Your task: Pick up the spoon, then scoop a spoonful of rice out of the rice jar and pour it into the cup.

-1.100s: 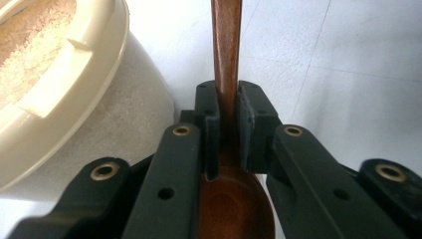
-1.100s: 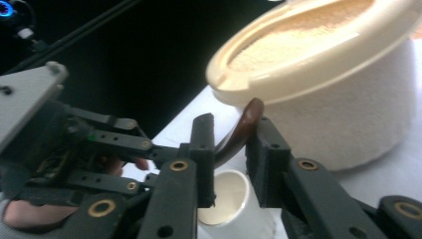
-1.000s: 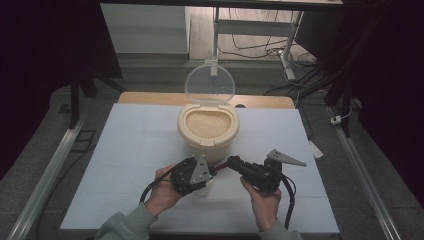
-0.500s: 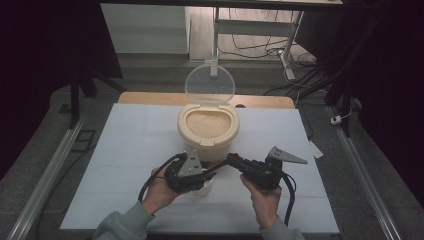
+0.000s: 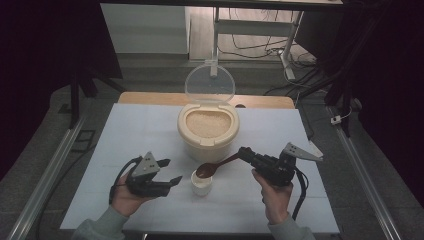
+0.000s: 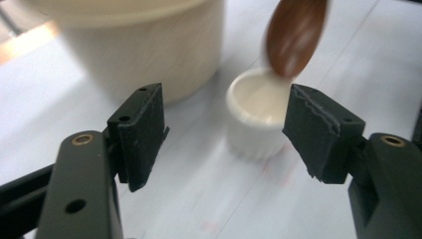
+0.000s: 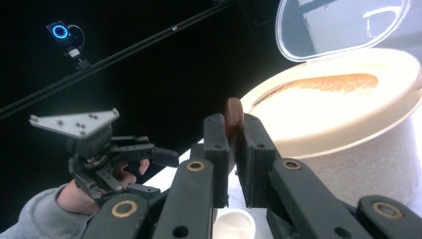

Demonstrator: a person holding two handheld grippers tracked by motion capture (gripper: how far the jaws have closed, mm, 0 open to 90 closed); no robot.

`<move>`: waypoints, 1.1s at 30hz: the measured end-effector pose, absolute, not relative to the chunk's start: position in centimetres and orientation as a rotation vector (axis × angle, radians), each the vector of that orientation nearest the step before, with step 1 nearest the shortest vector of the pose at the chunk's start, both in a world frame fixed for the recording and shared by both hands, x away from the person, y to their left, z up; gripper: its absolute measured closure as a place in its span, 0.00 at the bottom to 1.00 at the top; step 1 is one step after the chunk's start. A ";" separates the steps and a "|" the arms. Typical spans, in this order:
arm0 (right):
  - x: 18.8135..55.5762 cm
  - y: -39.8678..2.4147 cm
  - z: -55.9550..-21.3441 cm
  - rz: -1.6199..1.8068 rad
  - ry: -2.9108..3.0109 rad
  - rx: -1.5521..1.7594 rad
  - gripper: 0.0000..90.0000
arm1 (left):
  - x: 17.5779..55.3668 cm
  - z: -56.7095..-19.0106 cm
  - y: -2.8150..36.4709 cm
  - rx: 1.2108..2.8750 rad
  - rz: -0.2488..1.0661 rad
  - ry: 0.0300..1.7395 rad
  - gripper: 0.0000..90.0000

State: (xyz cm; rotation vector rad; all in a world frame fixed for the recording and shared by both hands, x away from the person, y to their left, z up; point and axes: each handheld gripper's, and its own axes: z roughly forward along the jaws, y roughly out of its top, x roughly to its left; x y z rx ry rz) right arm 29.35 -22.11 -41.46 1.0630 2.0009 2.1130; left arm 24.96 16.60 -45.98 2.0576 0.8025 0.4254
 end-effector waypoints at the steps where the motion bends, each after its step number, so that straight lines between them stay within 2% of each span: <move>1: 29.4 -22.3 -41.4 2.113 1.997 1.056 0.92 | 24.9 -46.4 17.2 2.057 0.427 0.820 0.35; 5: 29.5 -23.1 -40.9 2.113 1.974 1.050 0.92 | 24.7 -47.9 19.4 2.049 0.417 0.888 0.33; 13: 29.6 -24.2 -40.3 2.122 1.939 1.047 0.92 | 24.5 -49.1 21.4 2.024 0.425 0.955 0.32; 27: 29.7 -25.5 -39.5 2.142 1.882 1.028 0.92 | 24.5 -50.1 22.4 2.028 0.420 1.012 0.26; 33: 29.8 -25.7 -38.2 2.163 1.835 1.004 0.92 | 24.7 -50.3 22.4 2.033 0.410 1.014 0.24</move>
